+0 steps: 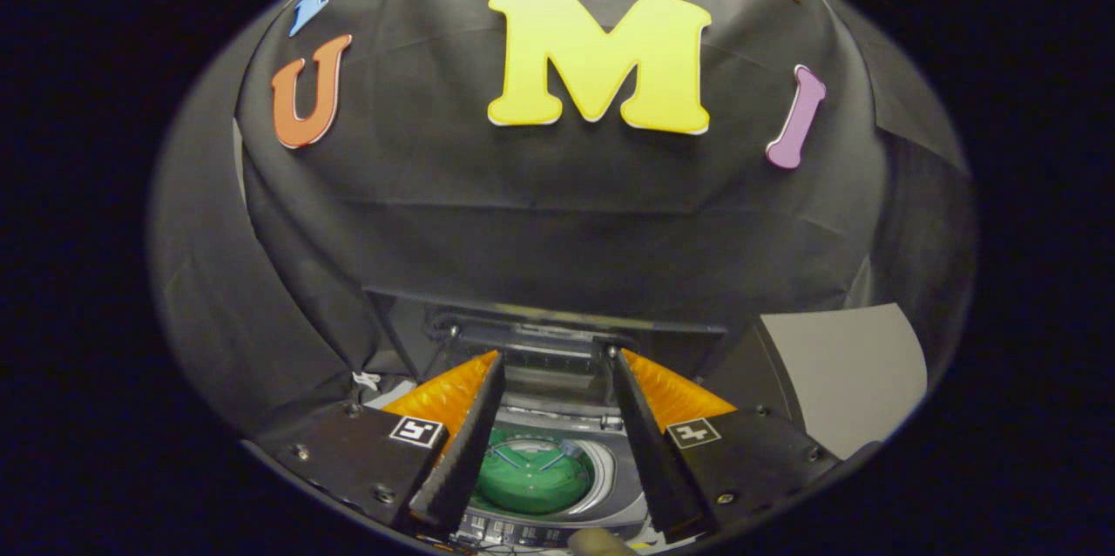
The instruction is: Put the clothes into the washing machine and then close the washing machine lid.
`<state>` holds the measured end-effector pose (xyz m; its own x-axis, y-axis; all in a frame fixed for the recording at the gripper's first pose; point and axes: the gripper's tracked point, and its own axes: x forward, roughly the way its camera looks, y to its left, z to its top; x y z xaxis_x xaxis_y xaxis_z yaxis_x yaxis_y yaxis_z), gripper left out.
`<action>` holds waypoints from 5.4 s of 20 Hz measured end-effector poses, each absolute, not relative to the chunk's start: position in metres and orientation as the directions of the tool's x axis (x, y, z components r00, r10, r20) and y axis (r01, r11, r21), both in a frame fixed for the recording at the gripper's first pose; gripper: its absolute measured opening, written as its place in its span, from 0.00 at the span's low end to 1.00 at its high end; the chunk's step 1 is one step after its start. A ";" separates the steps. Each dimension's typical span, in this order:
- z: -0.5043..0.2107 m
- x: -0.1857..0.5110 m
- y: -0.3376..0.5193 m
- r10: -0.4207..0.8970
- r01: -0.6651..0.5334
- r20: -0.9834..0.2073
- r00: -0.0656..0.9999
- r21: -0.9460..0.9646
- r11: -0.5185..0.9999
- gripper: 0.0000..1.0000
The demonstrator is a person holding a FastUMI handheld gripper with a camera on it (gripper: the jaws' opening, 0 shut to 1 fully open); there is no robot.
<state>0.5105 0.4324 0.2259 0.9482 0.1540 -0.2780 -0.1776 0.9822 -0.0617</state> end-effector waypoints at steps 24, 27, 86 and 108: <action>0.200 0.630 0.464 0.067 -0.075 -0.486 0.871 0.004 0.997 0.80; 0.200 0.627 0.463 0.070 -0.073 -0.472 0.879 0.011 0.997 0.80; 0.097 0.483 0.447 0.121 -0.169 -0.449 0.885 -0.067 0.983 0.80; 0.106 0.387 0.420 0.246 -0.299 -0.401 0.883 -0.074 0.951 0.81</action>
